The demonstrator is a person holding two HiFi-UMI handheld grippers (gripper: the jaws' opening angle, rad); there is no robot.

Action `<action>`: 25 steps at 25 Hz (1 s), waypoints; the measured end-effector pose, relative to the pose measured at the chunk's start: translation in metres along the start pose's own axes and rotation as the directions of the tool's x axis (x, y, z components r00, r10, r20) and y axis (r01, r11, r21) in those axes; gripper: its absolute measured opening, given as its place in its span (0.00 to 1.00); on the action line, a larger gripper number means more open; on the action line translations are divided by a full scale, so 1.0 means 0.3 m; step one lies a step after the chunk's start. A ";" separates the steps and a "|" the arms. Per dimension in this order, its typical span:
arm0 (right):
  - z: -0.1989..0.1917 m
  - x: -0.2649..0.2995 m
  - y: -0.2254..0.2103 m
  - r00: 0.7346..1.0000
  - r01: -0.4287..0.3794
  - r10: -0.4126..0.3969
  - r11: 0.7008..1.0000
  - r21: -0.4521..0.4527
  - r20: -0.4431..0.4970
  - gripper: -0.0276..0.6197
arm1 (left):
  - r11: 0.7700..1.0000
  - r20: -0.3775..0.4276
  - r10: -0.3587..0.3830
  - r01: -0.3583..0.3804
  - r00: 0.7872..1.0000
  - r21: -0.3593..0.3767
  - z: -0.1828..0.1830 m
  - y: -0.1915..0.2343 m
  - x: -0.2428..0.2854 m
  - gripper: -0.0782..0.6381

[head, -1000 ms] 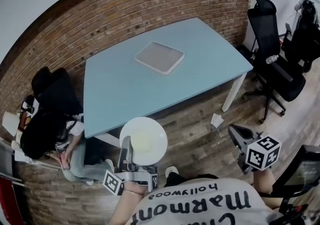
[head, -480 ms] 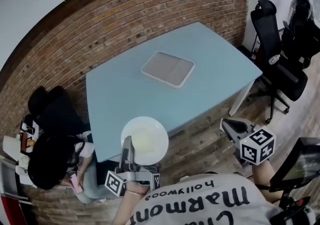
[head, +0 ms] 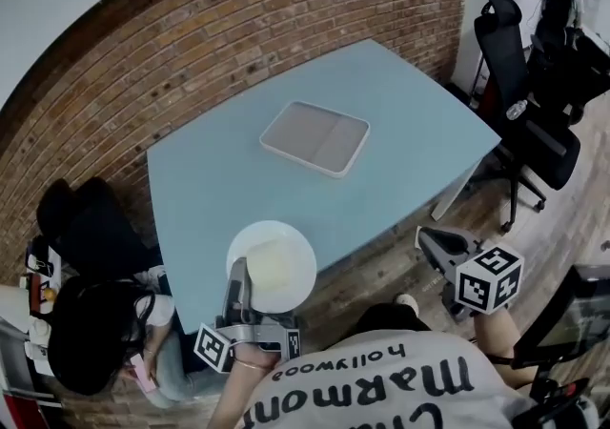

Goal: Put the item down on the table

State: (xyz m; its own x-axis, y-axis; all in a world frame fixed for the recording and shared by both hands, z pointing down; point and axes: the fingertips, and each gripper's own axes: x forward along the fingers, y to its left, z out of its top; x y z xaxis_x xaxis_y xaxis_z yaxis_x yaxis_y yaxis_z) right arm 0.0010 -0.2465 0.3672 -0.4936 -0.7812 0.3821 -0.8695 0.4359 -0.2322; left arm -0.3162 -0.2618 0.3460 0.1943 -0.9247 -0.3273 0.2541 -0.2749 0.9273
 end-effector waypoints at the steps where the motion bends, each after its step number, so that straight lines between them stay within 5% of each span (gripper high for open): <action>1: 0.006 0.015 -0.010 1.000 -0.006 0.006 1.000 0.019 0.004 0.06 | 1.000 -0.009 0.000 0.000 1.000 -0.003 -0.004 0.006 0.017 0.16; 9: 0.129 0.269 -0.109 0.996 -0.088 0.088 0.996 -0.015 0.002 0.06 | 0.999 0.110 -0.004 -0.002 0.994 0.051 0.110 0.058 0.173 0.16; 25: 0.342 0.660 -0.556 0.974 -0.215 0.212 0.976 -0.035 -0.076 0.06 | 0.993 0.243 0.051 -0.076 0.969 0.095 0.020 0.267 0.585 0.16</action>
State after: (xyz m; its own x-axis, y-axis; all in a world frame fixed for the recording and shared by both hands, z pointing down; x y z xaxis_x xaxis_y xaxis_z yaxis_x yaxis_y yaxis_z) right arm 0.0499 -0.5197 0.3898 -0.6666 -0.6344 0.3914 -0.7428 0.6092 -0.2778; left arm -0.2673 -0.4478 0.3639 -0.0296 -0.9737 -0.2259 0.1472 -0.2278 0.9625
